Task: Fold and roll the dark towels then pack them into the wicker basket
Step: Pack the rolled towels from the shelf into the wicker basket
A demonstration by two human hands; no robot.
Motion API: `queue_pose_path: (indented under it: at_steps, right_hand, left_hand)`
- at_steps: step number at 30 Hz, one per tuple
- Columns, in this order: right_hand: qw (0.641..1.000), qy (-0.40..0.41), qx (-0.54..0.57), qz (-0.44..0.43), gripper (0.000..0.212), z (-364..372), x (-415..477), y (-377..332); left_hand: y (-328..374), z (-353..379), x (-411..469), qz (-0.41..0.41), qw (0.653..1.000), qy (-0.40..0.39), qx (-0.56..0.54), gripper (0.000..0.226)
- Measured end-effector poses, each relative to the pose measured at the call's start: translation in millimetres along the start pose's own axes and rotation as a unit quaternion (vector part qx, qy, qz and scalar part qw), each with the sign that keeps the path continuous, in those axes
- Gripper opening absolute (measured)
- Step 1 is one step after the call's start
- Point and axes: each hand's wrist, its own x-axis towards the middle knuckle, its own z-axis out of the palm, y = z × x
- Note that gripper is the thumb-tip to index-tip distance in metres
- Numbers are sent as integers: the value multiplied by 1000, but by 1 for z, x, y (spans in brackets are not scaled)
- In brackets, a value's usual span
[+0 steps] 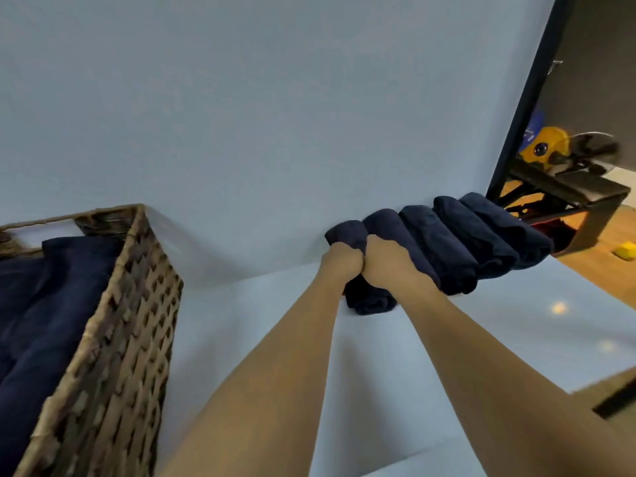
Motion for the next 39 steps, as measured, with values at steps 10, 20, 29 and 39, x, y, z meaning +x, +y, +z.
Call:
queue_pose_path:
  at_steps: [10, 20, 29, 39]
  right_hand:
    - [891, -66, 448, 3, 11, -7, -28, -30]
    - [778, -154, 560, -240, 40, -68, -155, -185]
    - [819, -323, 346, -325, 86, 6, -230, -297]
    - [875, -292, 81, -377, 59, 41, -246, -309]
  left_hand:
    - [3, -49, -38, 47, 990, 129, 37, 42]
    - [-12, -248, -184, 124, 950, 272, 87, 40]
    - [-153, -323, -271, -10, 946, 308, 97, 41]
    - [-207, -310, -271, -74, 978, 183, -64, 16]
